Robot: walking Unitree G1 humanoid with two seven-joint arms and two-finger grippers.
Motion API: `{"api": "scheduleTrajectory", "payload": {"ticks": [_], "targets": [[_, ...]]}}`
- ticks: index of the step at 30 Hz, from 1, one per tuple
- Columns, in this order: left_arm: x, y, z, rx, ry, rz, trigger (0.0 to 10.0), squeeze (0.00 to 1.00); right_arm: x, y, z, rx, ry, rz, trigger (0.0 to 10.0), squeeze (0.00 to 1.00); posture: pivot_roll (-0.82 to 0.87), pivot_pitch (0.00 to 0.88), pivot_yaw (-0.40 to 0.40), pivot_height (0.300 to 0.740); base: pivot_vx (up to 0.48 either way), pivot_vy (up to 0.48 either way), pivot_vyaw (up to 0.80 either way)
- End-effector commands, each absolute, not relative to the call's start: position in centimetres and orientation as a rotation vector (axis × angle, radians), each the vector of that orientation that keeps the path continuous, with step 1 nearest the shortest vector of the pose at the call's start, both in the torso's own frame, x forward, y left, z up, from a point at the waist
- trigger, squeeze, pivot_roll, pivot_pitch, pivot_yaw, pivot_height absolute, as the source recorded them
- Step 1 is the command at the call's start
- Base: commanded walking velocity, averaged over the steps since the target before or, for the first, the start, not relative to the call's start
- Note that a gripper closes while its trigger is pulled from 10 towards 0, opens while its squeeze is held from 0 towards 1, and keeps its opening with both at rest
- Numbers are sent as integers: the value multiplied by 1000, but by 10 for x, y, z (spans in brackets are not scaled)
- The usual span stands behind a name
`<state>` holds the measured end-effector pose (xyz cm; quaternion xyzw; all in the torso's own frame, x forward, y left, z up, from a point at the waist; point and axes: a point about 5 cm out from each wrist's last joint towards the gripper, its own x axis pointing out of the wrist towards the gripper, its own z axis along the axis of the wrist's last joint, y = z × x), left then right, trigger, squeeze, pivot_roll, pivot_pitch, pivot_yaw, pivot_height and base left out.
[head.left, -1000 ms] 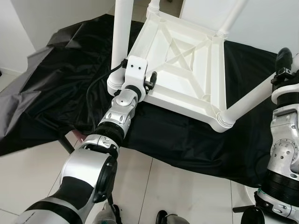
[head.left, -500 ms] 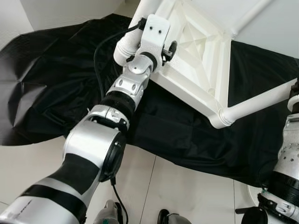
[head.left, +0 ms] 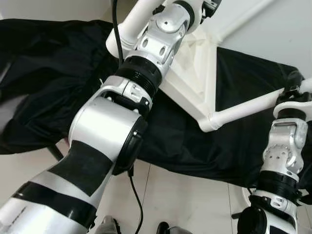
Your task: Building children table
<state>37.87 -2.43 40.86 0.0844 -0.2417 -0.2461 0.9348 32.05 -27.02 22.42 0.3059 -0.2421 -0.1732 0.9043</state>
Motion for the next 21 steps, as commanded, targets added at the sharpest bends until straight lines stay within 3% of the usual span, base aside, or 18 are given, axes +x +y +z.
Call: {"api": "scheduleTrajectory", "payload": {"ticks": [1, 7, 18, 19, 21], "targets": [[364, -36, 432, 152, -580, -485, 10000, 0, 319, -245, 102, 723, 37, -471, 0, 0, 129, 178, -13, 740, 0, 0, 0], [355, -59, 428, 117, -547, -567, 10000, 0, 324, -226, 71, 882, 133, -468, 0, 0, 143, 183, -12, 740, 0, 0, 0], [338, -100, 394, 134, -466, -726, 10000, 0, 337, -194, 68, 1009, 184, -345, 0, 0, 150, 192, -3, 740, 0, 0, 0], [335, -107, 383, 133, -434, -769, 10000, 0, 341, -189, 70, 1006, 181, -314, 2588, 0, 152, 192, -1, 740, 0, 0, 0], [335, -107, 383, 133, -434, -769, 10000, 0, 341, -189, 70, 1006, 181, -314, 2588, 0, 152, 192, -1, 740, 0, 0, 0]]}}
